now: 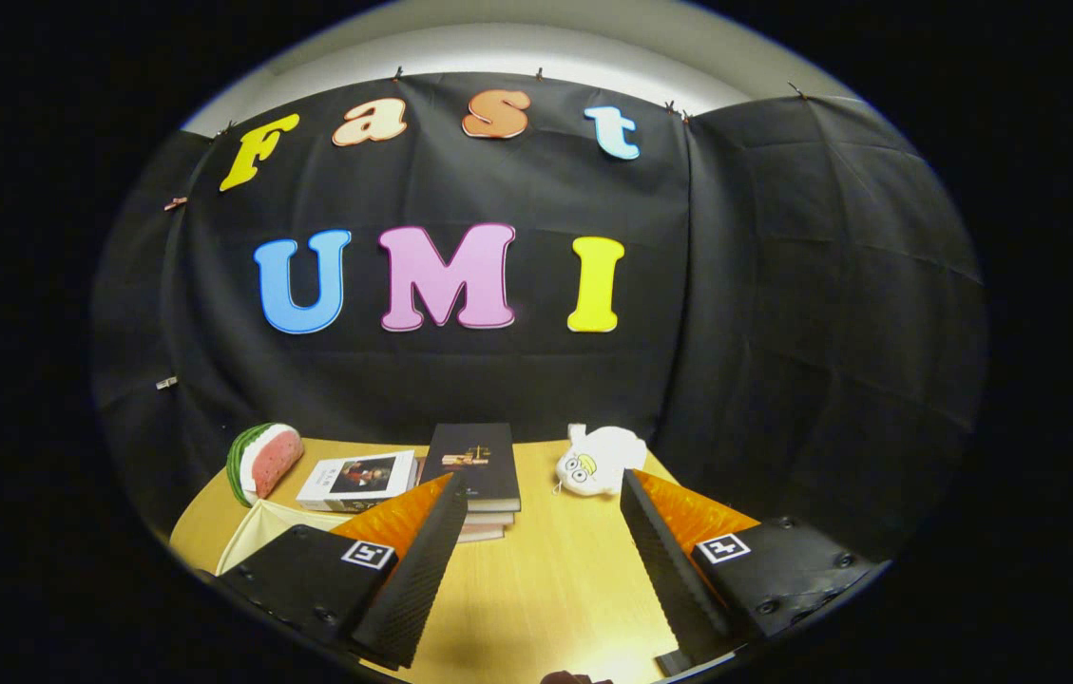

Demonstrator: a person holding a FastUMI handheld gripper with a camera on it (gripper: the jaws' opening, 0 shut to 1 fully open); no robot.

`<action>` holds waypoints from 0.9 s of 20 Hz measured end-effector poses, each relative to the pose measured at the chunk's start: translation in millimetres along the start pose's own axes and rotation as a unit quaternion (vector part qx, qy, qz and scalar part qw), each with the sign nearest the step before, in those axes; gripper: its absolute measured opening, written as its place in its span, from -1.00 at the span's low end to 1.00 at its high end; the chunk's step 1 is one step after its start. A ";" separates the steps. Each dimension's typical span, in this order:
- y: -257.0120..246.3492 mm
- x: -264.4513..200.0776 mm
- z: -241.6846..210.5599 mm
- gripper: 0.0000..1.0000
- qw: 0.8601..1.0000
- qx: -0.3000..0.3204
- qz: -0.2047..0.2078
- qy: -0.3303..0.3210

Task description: Open the storage box then place both shoes into the box .Put the left shoe in first, then the right shoe, with the right side of both shoes facing outward in a uniform manner.

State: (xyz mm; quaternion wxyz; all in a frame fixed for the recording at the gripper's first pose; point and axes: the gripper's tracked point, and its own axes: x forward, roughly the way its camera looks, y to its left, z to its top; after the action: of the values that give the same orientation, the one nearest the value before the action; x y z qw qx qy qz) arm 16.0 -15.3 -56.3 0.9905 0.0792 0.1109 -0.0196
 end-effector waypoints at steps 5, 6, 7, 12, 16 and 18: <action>-14.2 -12.0 21.0 0.96 0.999 -0.013 -0.011 -0.051; -14.4 -12.4 23.1 0.95 0.998 -0.013 -0.014 -0.056; -15.4 -13.2 24.6 0.95 0.998 -0.016 -0.016 -0.059; -7.1 -13.5 28.0 0.96 0.998 -0.013 -0.015 -0.056; -8.7 -13.8 29.3 0.96 0.998 -0.009 -0.018 -0.053; -7.3 -13.5 30.3 0.96 0.998 -0.009 -0.018 -0.052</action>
State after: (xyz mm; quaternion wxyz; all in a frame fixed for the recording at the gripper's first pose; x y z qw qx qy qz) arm 9.0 -27.1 -25.2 0.9951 0.0671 0.0609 -0.0406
